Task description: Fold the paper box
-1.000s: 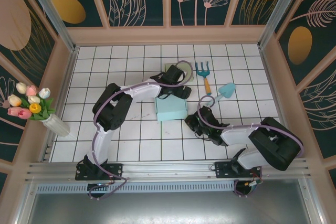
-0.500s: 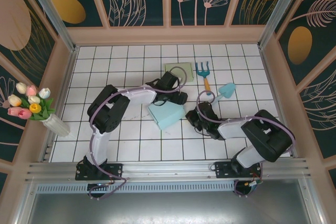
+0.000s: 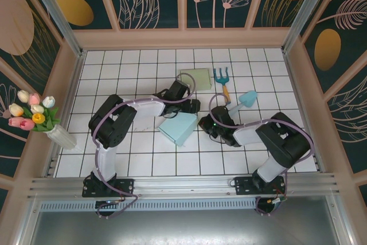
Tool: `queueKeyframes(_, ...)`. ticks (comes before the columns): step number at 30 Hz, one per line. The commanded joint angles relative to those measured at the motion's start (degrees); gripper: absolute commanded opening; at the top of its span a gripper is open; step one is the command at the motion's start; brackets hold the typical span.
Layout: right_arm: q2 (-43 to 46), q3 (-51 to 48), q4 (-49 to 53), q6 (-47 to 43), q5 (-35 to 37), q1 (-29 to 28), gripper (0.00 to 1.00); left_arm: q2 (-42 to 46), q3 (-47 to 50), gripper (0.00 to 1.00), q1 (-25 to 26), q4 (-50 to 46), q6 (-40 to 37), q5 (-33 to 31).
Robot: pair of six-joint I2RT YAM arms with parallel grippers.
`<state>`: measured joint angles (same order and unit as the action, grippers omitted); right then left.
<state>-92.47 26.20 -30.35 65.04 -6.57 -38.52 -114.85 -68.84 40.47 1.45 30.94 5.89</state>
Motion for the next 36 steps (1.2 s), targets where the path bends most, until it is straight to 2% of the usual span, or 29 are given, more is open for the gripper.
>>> queueKeyframes(1,-4.24,2.93,2.11,-4.43,-6.22,-2.49,0.0,1.03,1.0,0.84,1.28,5.98,7.18,4.16)
queueKeyframes(7,-5.44,4.2,0.08,-7.21,-6.44,-2.53,0.0,2.17,5.5,0.84,2.26,14.24,13.56,10.18)
queueKeyframes(13,-4.15,4.85,-3.6,-7.48,-8.33,-2.61,0.0,2.79,6.95,0.84,5.14,16.47,16.71,9.13)
queueKeyframes(15,-3.56,4.98,-2.49,-7.01,-7.53,-2.61,0.0,3.71,6.2,0.84,5.07,14.03,15.8,5.47)
queueKeyframes(18,-2.55,4.27,0.23,-6.24,-5.47,-2.47,0.0,5.39,3.9,0.87,4.34,6.81,13.38,-4.38)
queueKeyframes(24,-0.51,2.14,4.99,-6.84,-4.28,1.15,0.0,7.77,4.11,0.9,-1.3,3.26,14.0,-11.4)
queueKeyframes(27,1.38,1.88,8.19,-8.31,-3.46,2.81,0.0,8.43,4.07,0.92,-3.28,2.49,13.54,-13.49)
queueKeyframes(31,5.74,2.72,15.57,-11.18,0.99,2.94,0.0,10.09,5.65,0.93,-6.2,1.86,14.0,-14.89)
queueKeyframes(36,11.48,0.85,20.57,-11.76,2.83,0.16,0.0,19.61,16.0,0.94,-7.5,4.55,14.51,-14.66)
